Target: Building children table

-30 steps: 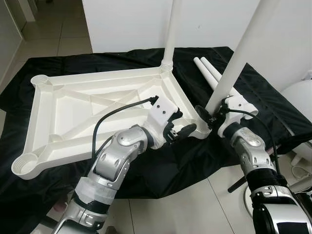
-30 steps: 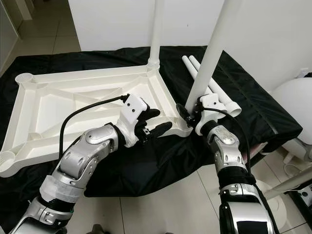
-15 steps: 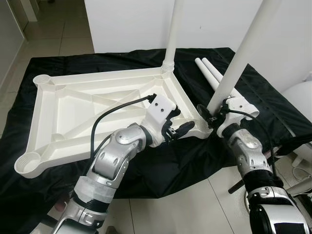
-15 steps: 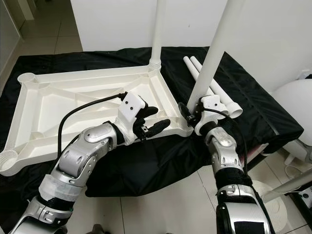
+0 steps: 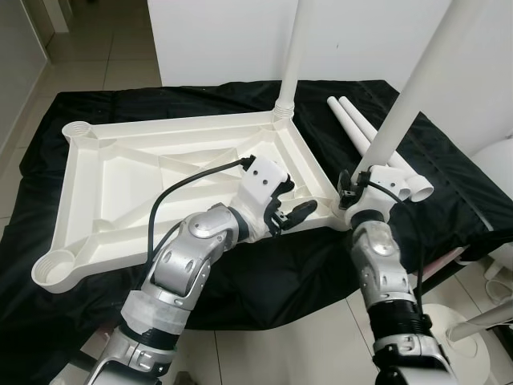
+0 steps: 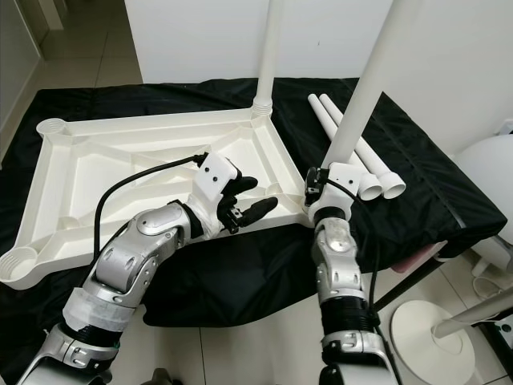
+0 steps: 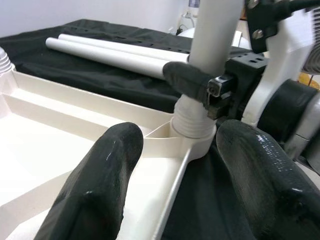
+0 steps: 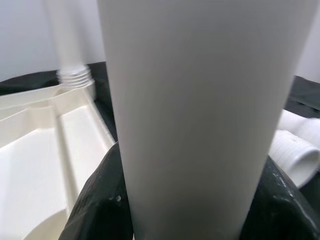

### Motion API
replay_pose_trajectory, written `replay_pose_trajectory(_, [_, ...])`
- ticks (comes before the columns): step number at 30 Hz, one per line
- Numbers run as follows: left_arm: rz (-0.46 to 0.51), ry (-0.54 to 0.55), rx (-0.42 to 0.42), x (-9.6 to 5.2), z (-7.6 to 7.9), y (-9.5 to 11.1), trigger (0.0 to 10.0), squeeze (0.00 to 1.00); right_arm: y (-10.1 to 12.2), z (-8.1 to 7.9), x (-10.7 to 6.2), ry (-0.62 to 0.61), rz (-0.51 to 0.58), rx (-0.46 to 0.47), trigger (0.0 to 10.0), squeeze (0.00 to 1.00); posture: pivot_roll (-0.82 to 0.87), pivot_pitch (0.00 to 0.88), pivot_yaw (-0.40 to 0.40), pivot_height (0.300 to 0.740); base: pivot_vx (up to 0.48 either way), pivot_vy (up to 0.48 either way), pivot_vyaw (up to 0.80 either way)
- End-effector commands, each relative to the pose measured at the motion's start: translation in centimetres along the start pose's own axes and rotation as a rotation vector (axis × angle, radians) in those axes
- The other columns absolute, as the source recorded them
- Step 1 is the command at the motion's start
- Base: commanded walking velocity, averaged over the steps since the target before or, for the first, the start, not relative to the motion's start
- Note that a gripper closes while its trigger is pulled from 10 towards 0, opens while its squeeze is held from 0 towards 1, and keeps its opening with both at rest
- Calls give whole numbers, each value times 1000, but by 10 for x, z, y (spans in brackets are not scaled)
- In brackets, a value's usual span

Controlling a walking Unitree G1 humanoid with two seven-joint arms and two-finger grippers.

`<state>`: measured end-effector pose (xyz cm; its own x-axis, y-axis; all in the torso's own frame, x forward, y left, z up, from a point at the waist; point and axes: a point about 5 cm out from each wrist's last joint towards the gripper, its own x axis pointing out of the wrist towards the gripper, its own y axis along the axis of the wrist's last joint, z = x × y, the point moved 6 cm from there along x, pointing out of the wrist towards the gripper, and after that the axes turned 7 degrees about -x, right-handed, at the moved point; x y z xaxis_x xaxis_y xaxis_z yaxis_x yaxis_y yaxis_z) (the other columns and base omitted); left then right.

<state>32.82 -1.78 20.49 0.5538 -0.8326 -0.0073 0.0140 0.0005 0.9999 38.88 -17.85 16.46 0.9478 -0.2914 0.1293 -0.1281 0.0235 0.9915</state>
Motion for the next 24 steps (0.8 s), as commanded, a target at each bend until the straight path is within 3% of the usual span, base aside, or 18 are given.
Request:
replay_pose_trajectory(1, [-6, 59, -18, 0, -5, -4, 10000, 0, -41, 20, -10, -86, -160, 23, 10000, 0, -9, 93, -14, 740, 0, 0, 0])
replay_pose_trajectory(8, [-9, 55, -23, 0, -4, -5, 10000, 0, -33, 12, -10, -53, -135, 46, 10000, 0, -14, 95, -12, 740, 0, 0, 0])
replay_pose_trajectory(10, [-10, 58, -26, 0, -4, -5, 10000, 0, -25, 13, -11, -34, -105, 64, 10000, 1000, -13, 94, -13, 740, 0, 0, 0])
replay_pose_trajectory(13, [-10, 62, -29, -1, -5, -5, 10000, 0, -21, 13, -12, -13, -89, 74, 10000, 1000, -13, 94, -13, 740, 0, 0, 0])
replay_pose_trajectory(15, [-11, 62, -26, 0, -4, -6, 10000, 0, -14, 6, -15, 96, -58, 46, 10000, 1000, -13, 91, -17, 740, 0, 0, 0])
replay_pose_trajectory(19, [-12, 60, -26, 0, -4, -6, 10000, 0, -14, 6, -14, 130, -62, 25, 10000, 1000, -13, 91, -17, 740, 0, 0, 0])
replay_pose_trajectory(20, [-13, 58, -24, 0, -4, -6, 10000, 0, -13, 9, -12, 187, -57, 6, 10000, 0, -15, 86, -17, 740, 0, 0, 0])
replay_pose_trajectory(24, [-13, 57, -24, 0, -4, -6, 10000, 0, -10, 12, -9, 245, -44, -14, 10000, 0, -15, 85, -16, 740, 0, 0, 0])
